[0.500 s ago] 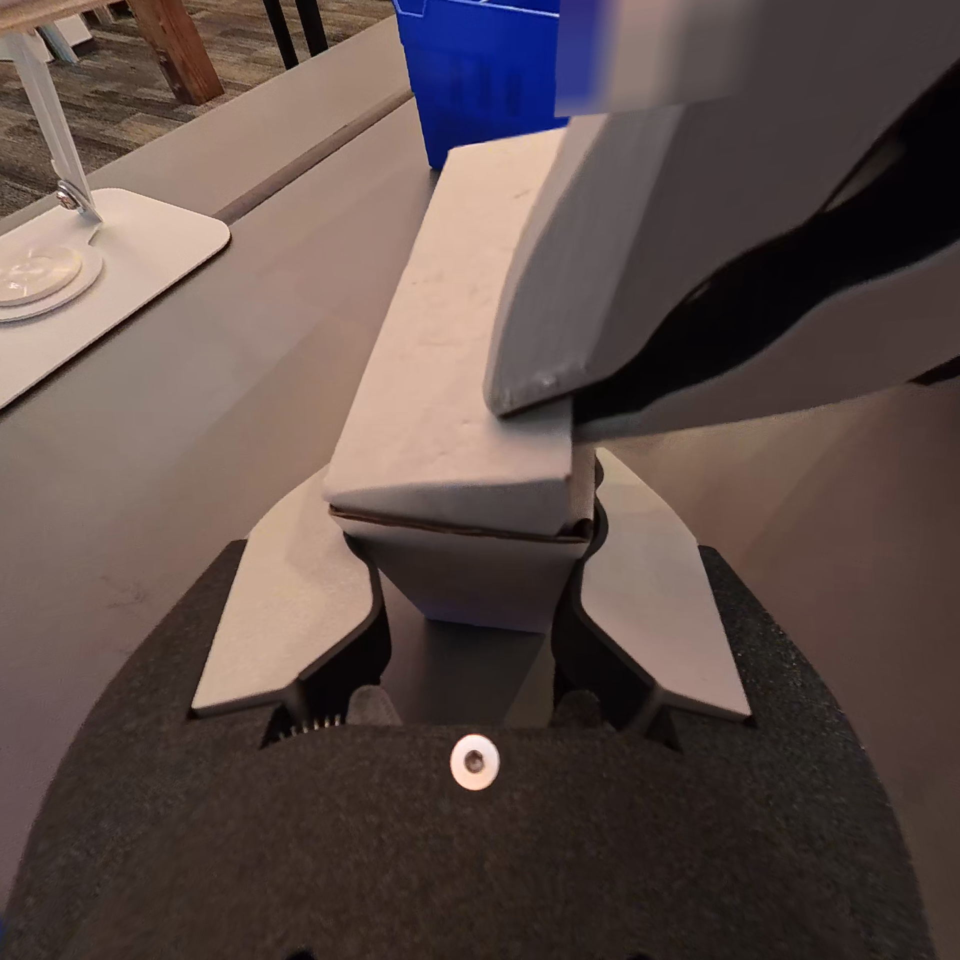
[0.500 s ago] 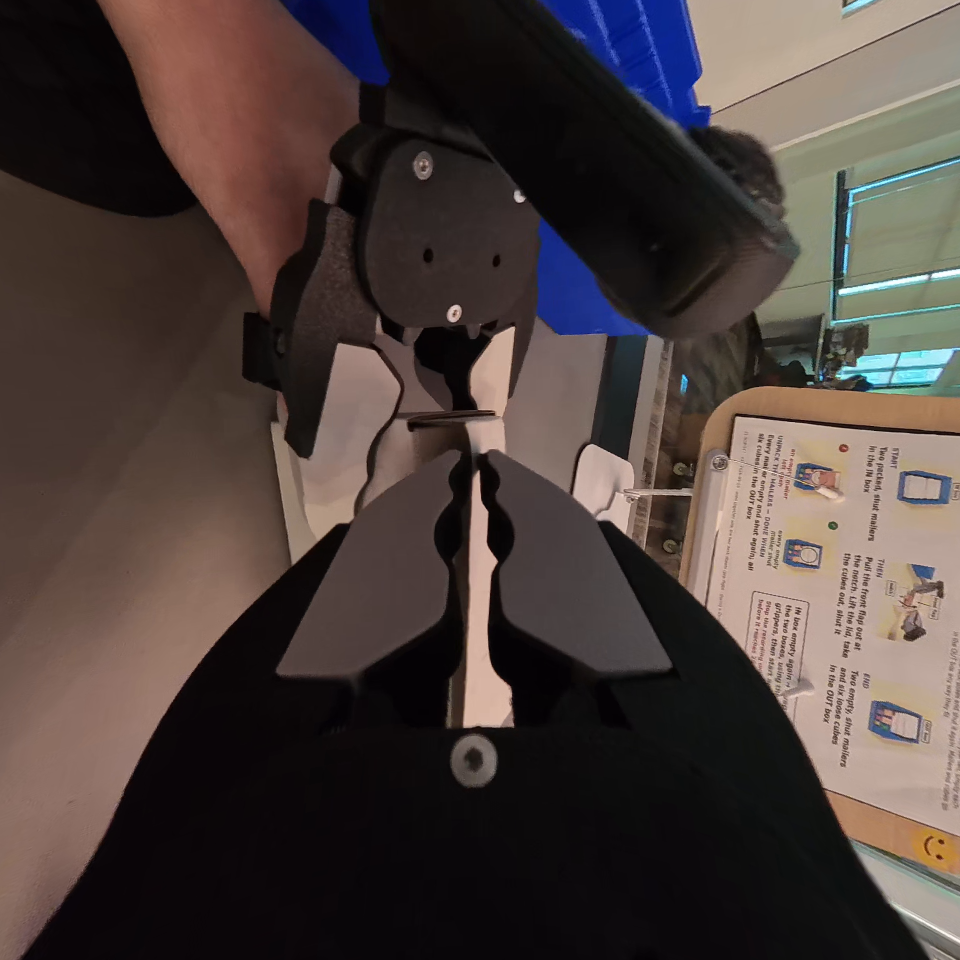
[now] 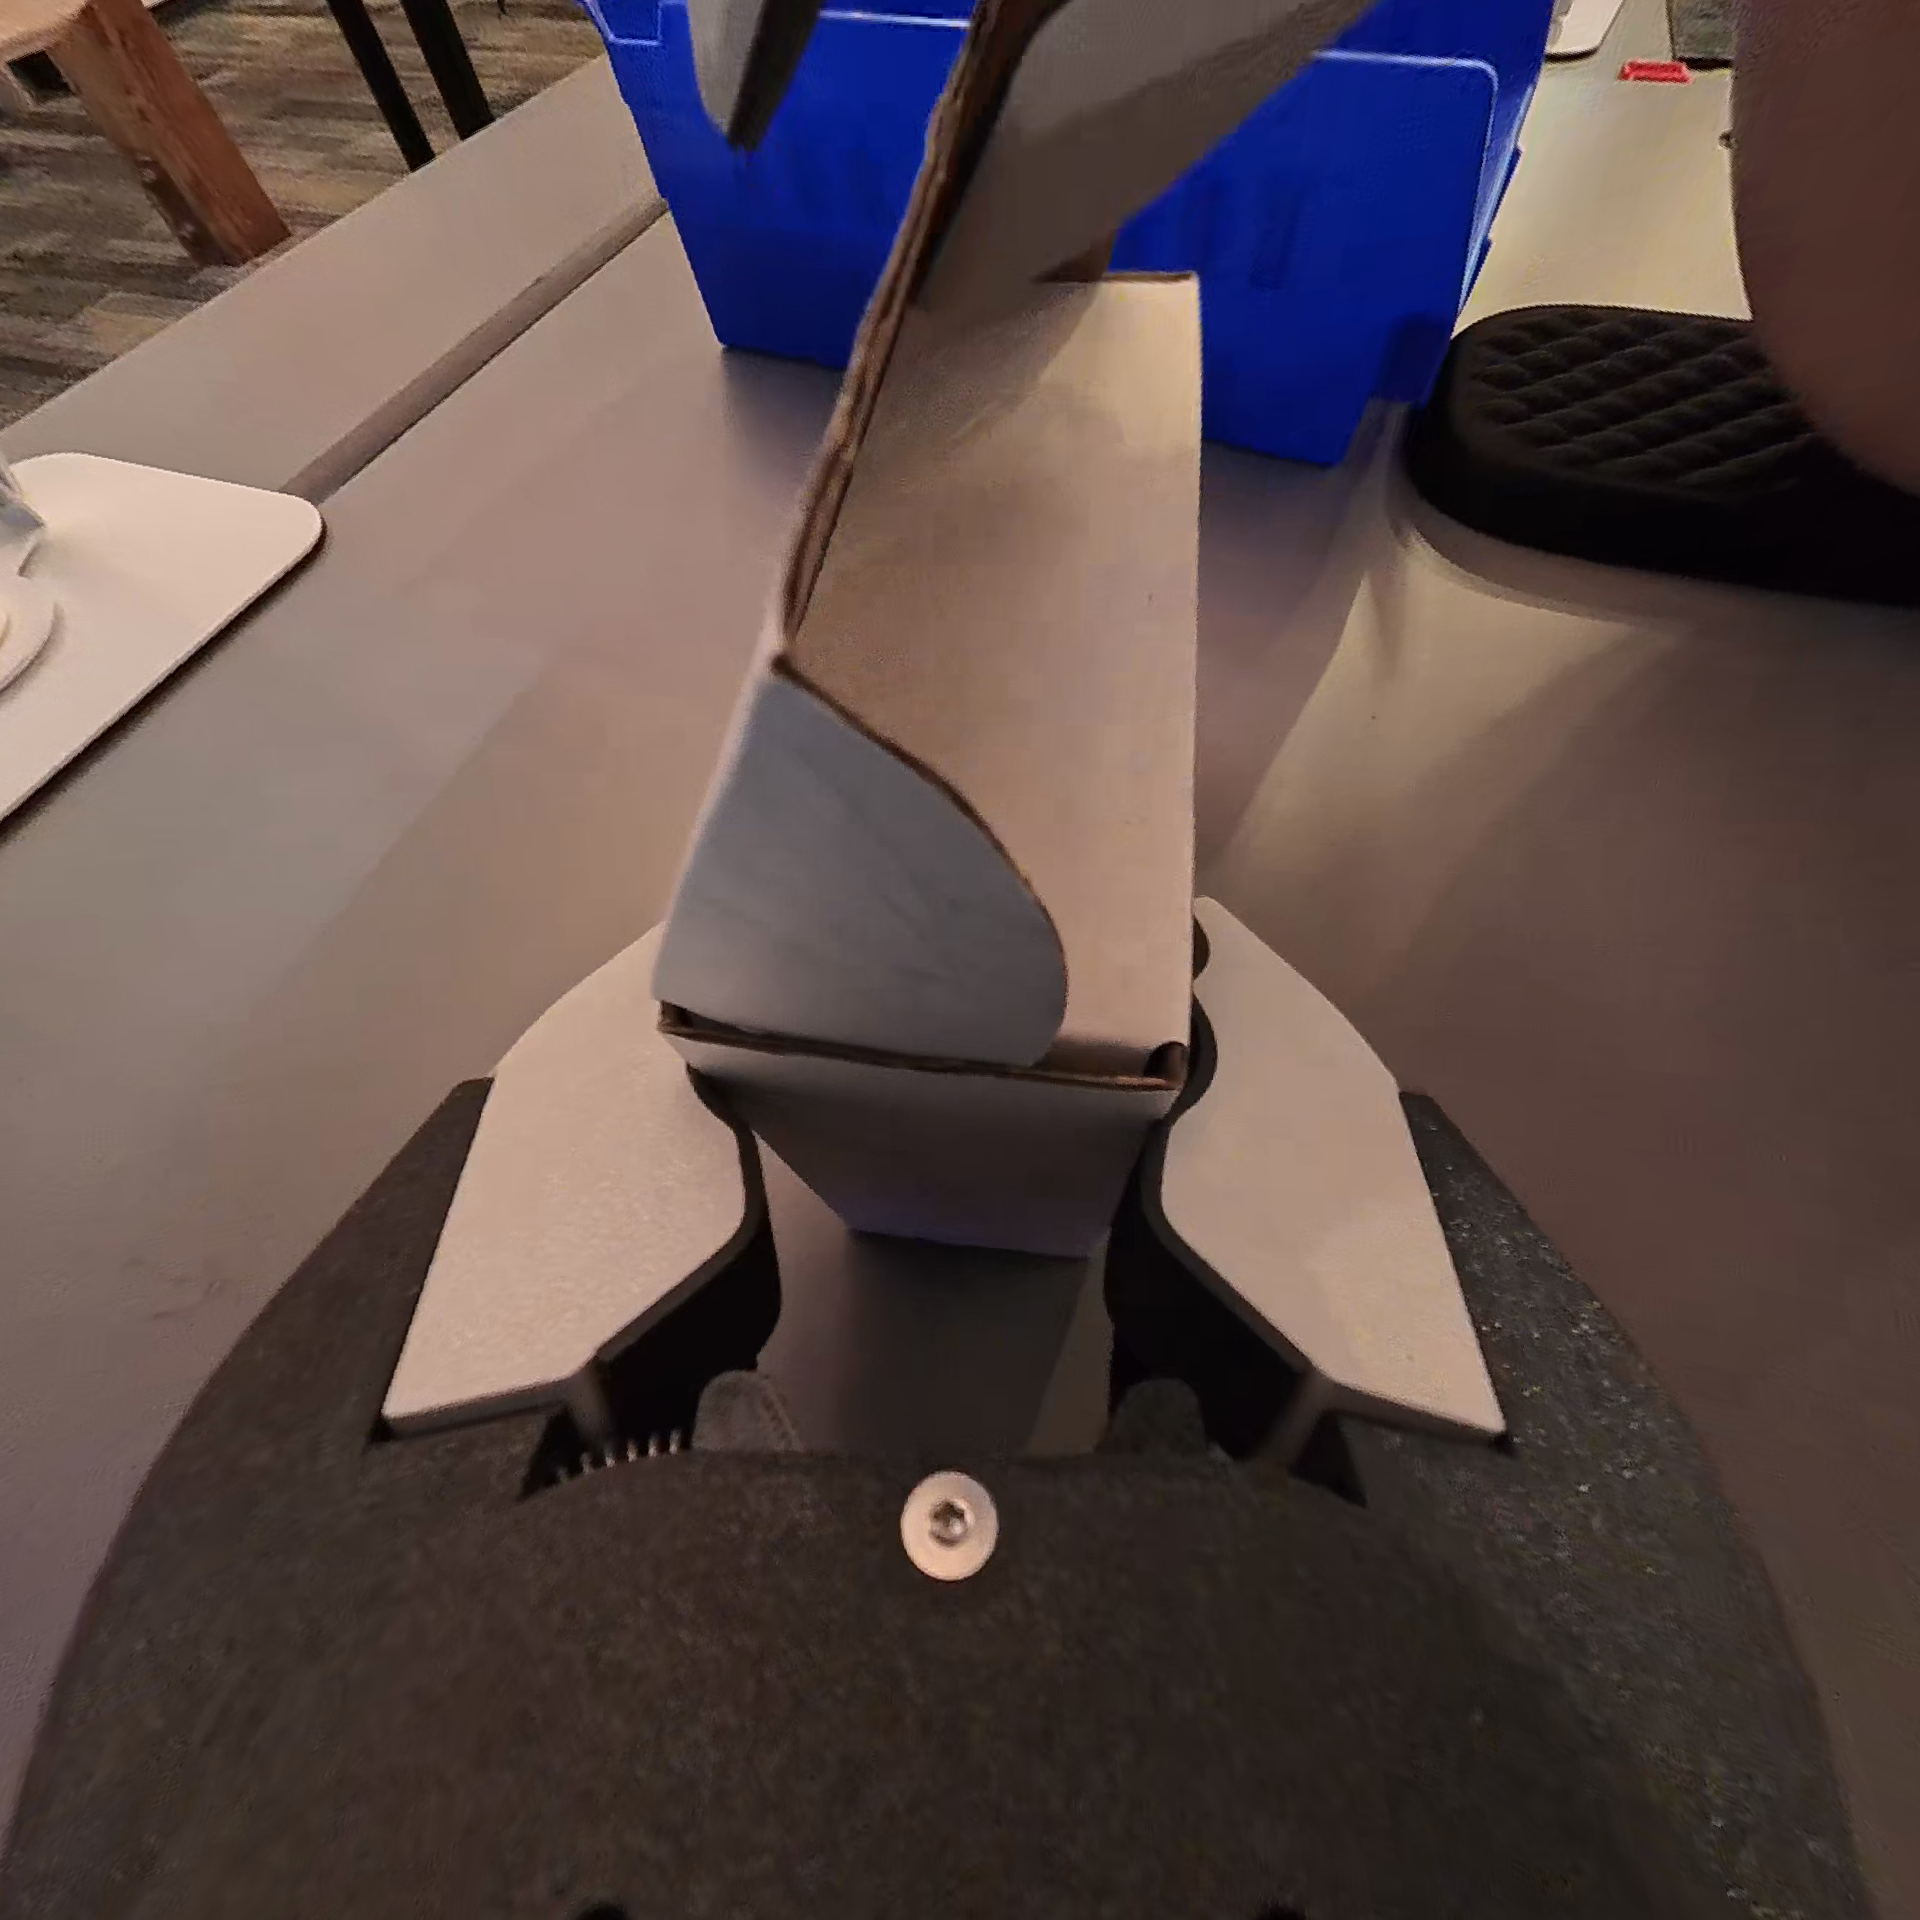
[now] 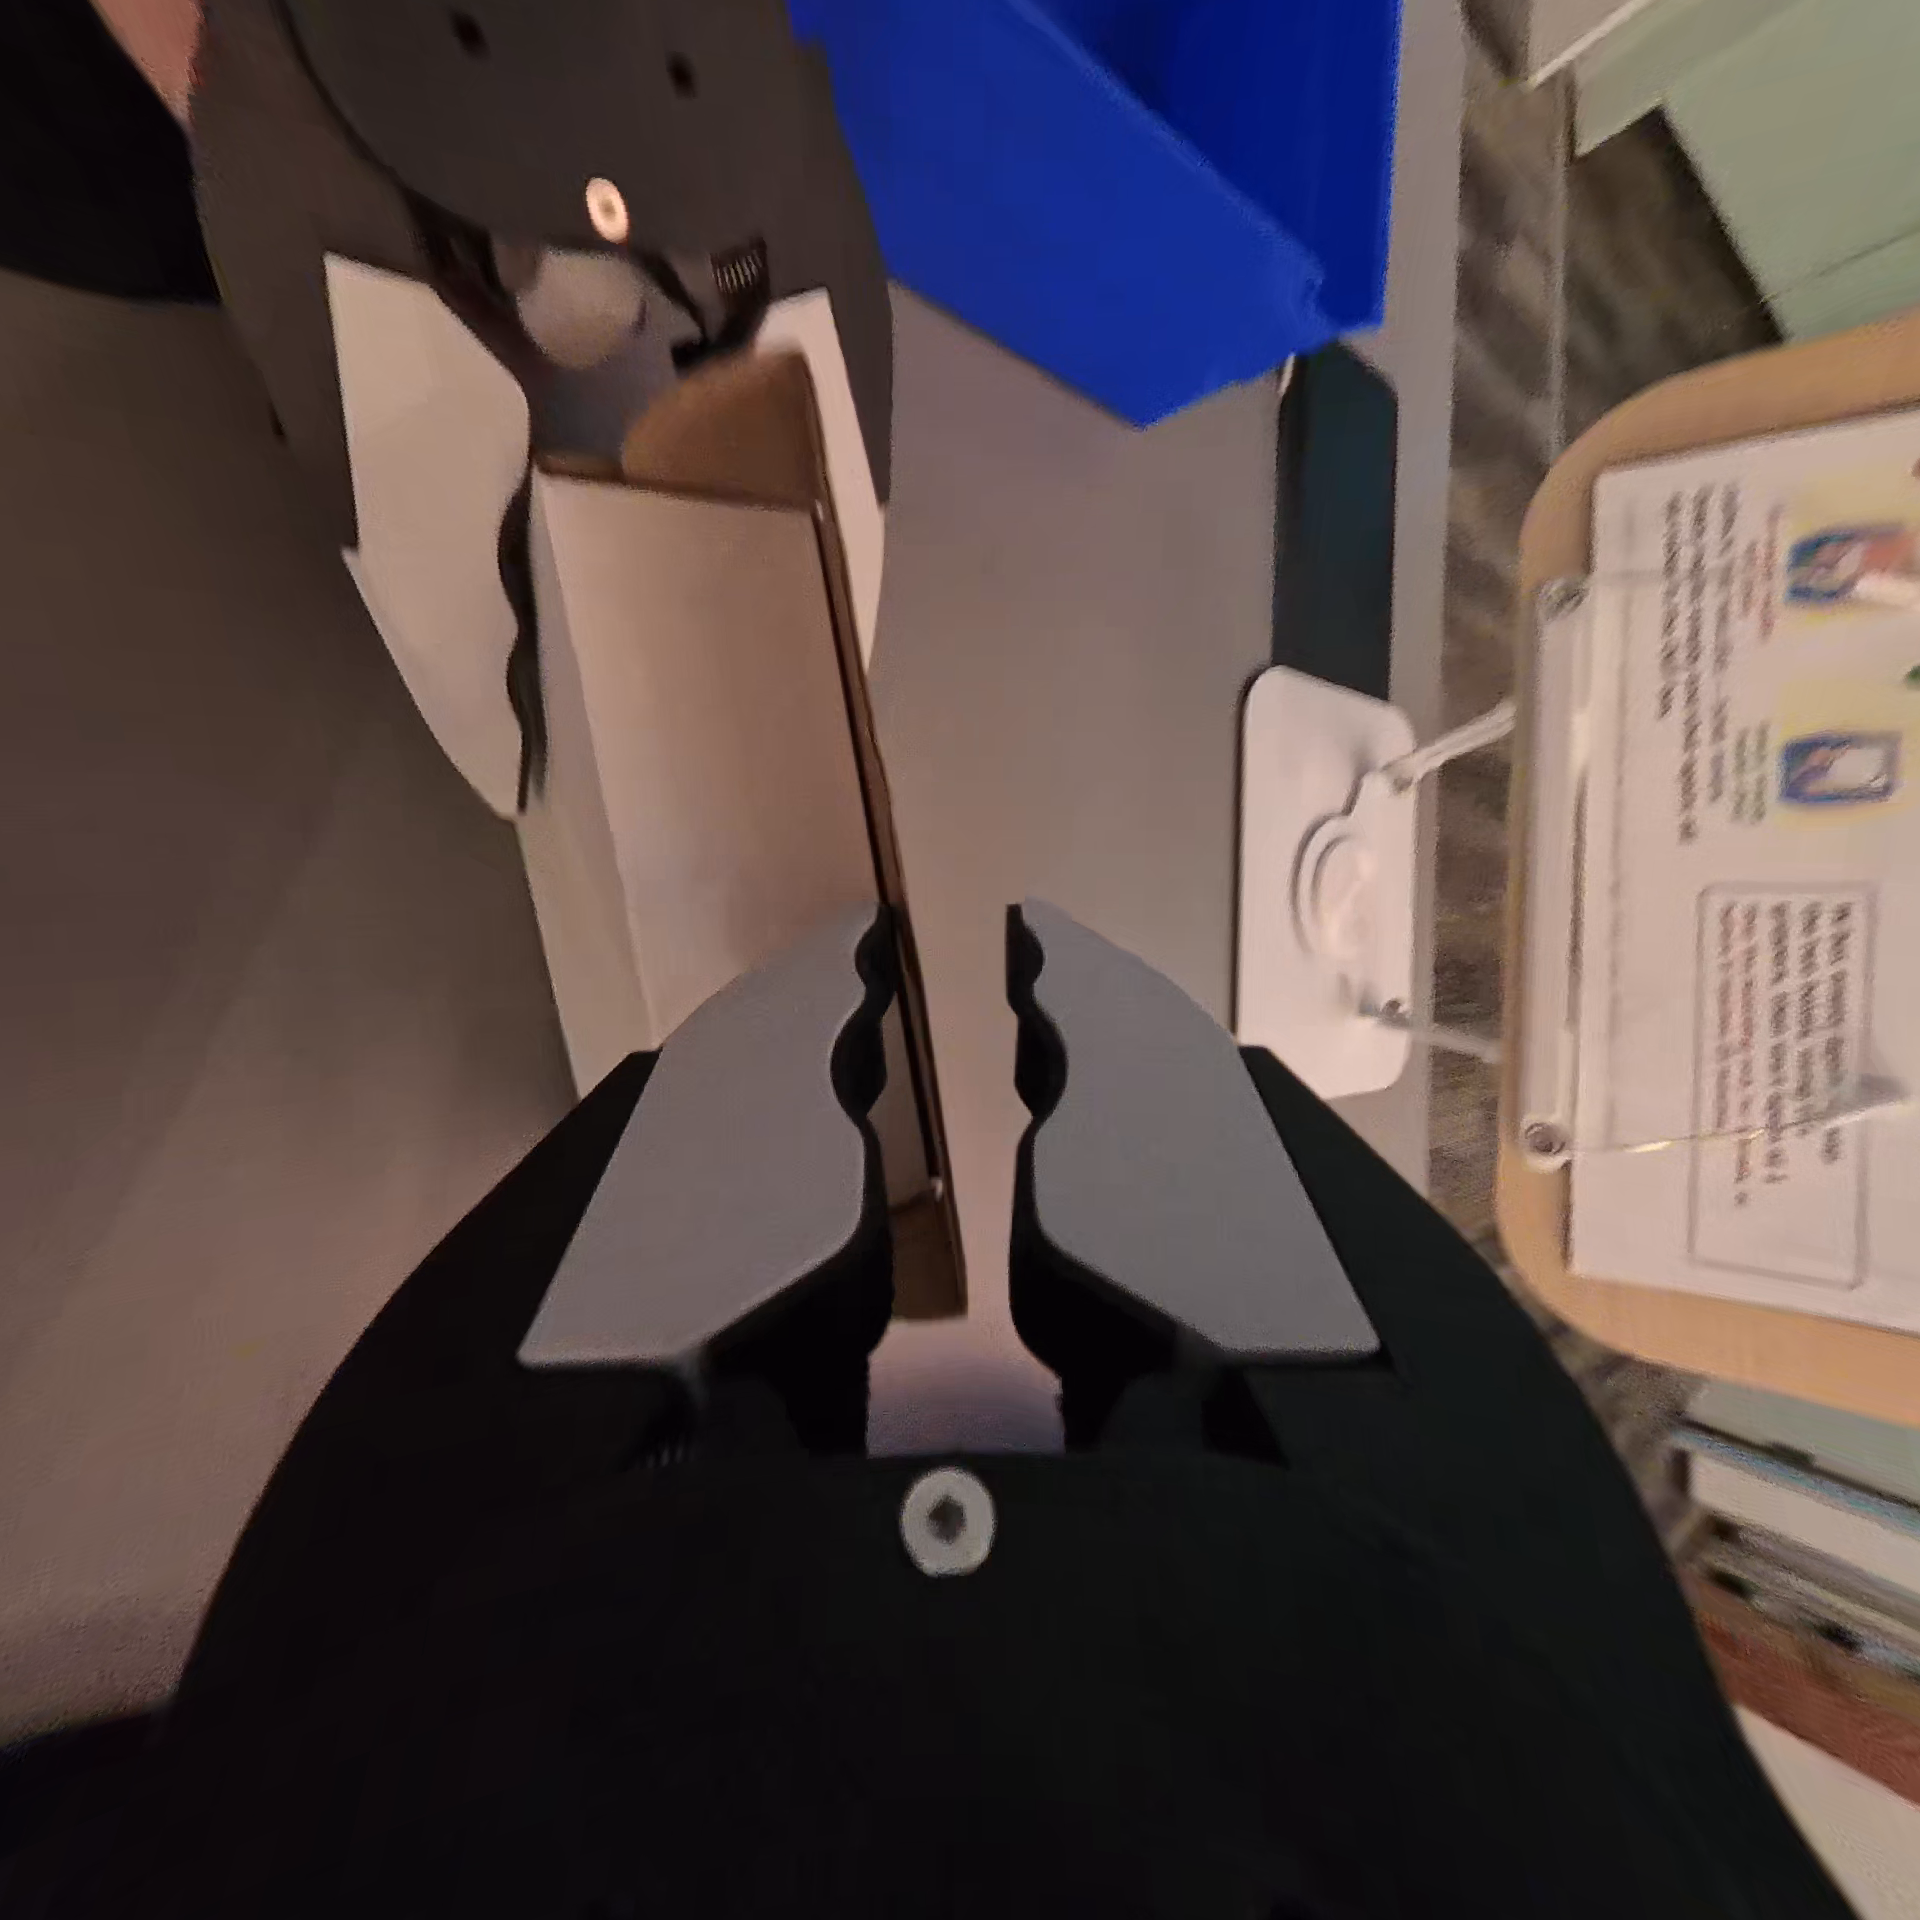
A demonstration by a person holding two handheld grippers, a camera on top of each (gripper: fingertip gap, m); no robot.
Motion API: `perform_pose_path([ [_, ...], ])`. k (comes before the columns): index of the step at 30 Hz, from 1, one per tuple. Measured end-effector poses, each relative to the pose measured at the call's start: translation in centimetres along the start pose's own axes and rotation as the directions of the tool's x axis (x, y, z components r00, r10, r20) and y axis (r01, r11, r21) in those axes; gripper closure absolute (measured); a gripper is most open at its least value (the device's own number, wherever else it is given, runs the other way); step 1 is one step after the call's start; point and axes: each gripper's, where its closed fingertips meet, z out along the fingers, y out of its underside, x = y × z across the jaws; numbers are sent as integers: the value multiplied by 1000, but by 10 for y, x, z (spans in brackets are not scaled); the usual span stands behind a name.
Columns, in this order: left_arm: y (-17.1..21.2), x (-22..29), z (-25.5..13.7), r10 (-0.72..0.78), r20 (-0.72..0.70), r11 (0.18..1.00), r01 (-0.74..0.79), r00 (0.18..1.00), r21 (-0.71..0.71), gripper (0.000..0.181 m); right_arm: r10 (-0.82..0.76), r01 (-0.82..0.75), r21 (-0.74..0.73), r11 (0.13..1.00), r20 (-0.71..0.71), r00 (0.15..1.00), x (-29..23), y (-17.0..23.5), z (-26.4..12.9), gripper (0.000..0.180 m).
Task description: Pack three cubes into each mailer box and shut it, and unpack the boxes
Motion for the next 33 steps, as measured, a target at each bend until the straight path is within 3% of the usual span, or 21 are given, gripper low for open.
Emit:
perform_pose_path([
  [3,-1,4,0,13,-23,1000,-13,1000,11,102,27,-26,-14,1000,73,997,-5,16,-2,161],
  [6,-1,6,0,30,-29,1000,-30,999,6,102,39,-40,-2,999,149,988,-14,14,-4,176],
  [11,-4,18,-2,191,-26,981,-191,981,16,104,173,-178,-8,984,284,943,-23,12,-20,176],
  [15,-6,27,-1,298,-17,954,-297,955,29,105,307,-335,-8,942,422,853,-30,10,-31,176],
  [18,-7,30,-2,374,1,926,-374,927,42,105,418,-469,-44,882,531,737,-34,8,-36,176],
  [22,-8,33,-2,477,42,876,-479,878,55,104,444,-526,-62,848,624,643,-41,6,-41,176],
  [27,-10,26,0,514,104,851,-521,851,61,103,392,-464,-23,885,574,719,-40,6,-41,176],
  [33,-1,-11,0,541,330,837,-536,774,-114,102,336,-366,-36,930,485,807,-42,7,-36,176],
])
